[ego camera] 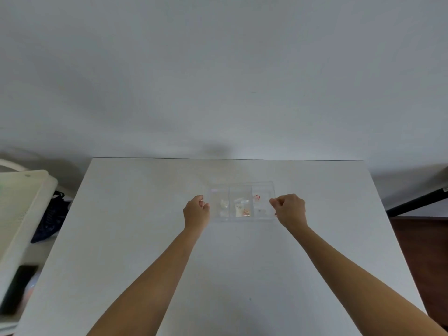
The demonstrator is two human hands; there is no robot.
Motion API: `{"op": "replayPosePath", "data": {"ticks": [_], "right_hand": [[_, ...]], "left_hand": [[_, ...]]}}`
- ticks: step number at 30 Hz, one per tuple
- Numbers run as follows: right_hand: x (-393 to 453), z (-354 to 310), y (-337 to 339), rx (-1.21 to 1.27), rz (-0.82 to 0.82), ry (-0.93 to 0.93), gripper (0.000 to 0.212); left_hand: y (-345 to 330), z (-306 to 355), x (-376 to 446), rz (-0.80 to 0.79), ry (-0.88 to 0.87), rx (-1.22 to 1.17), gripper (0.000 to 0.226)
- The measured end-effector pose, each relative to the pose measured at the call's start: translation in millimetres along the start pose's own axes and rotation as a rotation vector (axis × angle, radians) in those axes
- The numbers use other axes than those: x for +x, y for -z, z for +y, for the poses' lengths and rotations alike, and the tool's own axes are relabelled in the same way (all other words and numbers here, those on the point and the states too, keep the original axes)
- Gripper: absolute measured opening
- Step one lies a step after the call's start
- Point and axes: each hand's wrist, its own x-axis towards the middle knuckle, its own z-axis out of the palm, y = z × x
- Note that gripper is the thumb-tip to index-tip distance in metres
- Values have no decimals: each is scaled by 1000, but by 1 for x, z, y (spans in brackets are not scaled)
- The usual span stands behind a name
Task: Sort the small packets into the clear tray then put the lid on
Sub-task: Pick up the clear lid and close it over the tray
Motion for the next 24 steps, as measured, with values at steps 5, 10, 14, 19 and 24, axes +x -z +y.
{"op": "replayPosePath", "data": {"ticks": [5,10,14,19,24], "right_hand": [[3,-3,1,-7,37,-37,40],[3,-1,1,-17,46,-70,48],[5,3,0,-58,43,-86,51],[8,9,-4,-49,27,-88,50],[12,16,-4,-55,1,-116,54]], "left_hand": [[0,6,4,-27,8,13,10],[-2,6,5,-20,-31,72,30],[-3,9,3,-27,-42,102,14],[-5,5,5,-17,-66,126,14],[-8,5,8,-40,-42,116,22]]}}
